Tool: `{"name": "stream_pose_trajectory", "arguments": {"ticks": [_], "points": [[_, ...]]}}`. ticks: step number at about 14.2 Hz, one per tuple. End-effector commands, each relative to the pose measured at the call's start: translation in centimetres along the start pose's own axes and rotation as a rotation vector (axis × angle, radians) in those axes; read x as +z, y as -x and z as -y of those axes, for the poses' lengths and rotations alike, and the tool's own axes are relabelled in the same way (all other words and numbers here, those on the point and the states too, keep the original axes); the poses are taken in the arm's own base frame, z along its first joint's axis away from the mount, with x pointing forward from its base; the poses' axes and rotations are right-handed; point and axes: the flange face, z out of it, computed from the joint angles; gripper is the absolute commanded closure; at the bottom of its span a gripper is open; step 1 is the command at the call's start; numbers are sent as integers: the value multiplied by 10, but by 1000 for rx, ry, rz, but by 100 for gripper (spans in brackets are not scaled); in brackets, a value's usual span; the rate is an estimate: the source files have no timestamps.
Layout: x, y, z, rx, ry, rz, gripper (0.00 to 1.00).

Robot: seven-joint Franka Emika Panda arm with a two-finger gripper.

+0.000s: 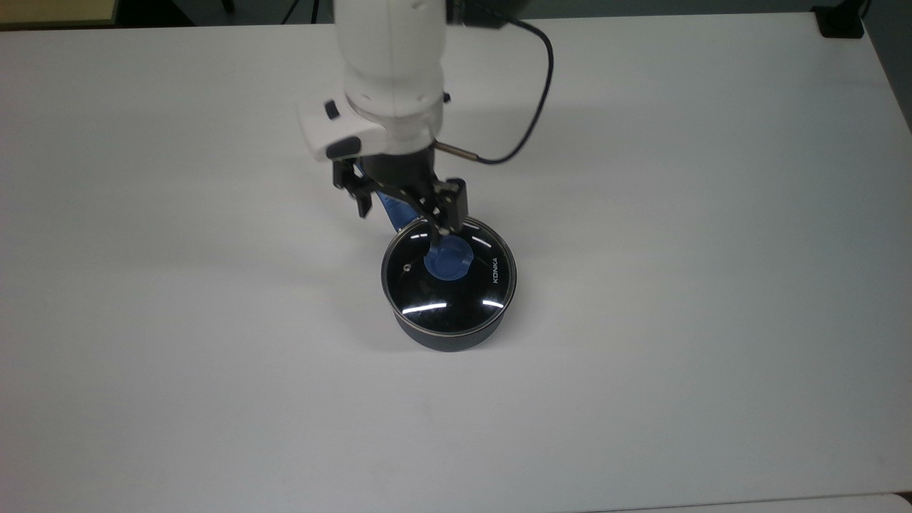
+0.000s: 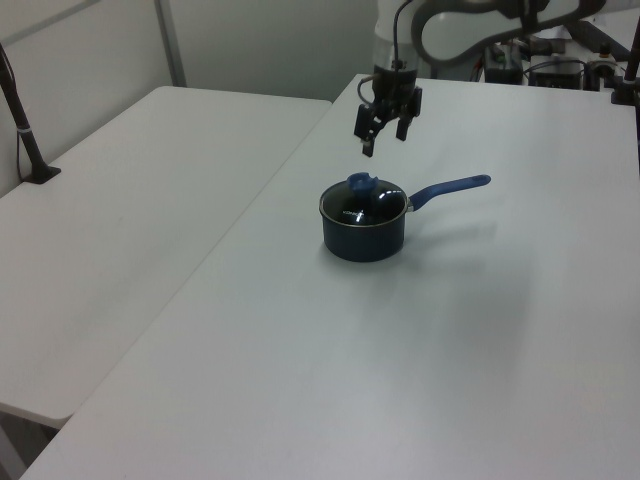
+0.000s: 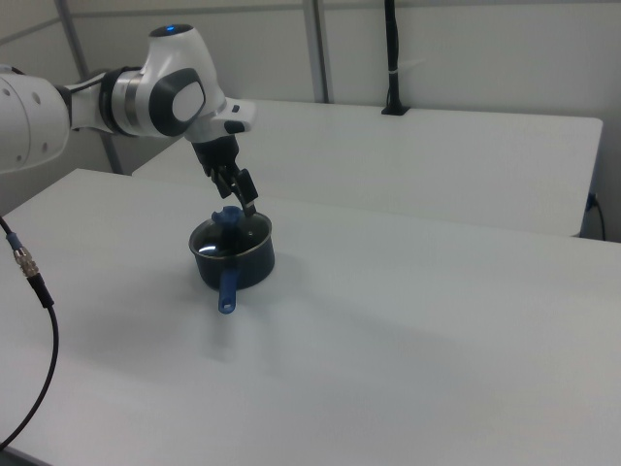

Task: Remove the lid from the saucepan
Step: 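Move the gripper down over the saucepan to the blue lid knob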

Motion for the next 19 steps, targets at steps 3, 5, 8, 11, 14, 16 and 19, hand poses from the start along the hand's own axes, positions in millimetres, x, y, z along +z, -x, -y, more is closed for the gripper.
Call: {"name": "stream_pose_trajectory", "arguments": {"ticks": [3,5,8,11,14,16,19], "points": [[18,9,45,-19,-27,-61,0],[22,11,53,-33,-25,-64,0],[36,15,59,-51,-11,-52,0],[37,16,61,-64,-3,-55,0],[42,16,61,-87,31,-65,22],[45,18,63,-93,37,-65,35],[46,18,63,-102,48,-70,37]]}}
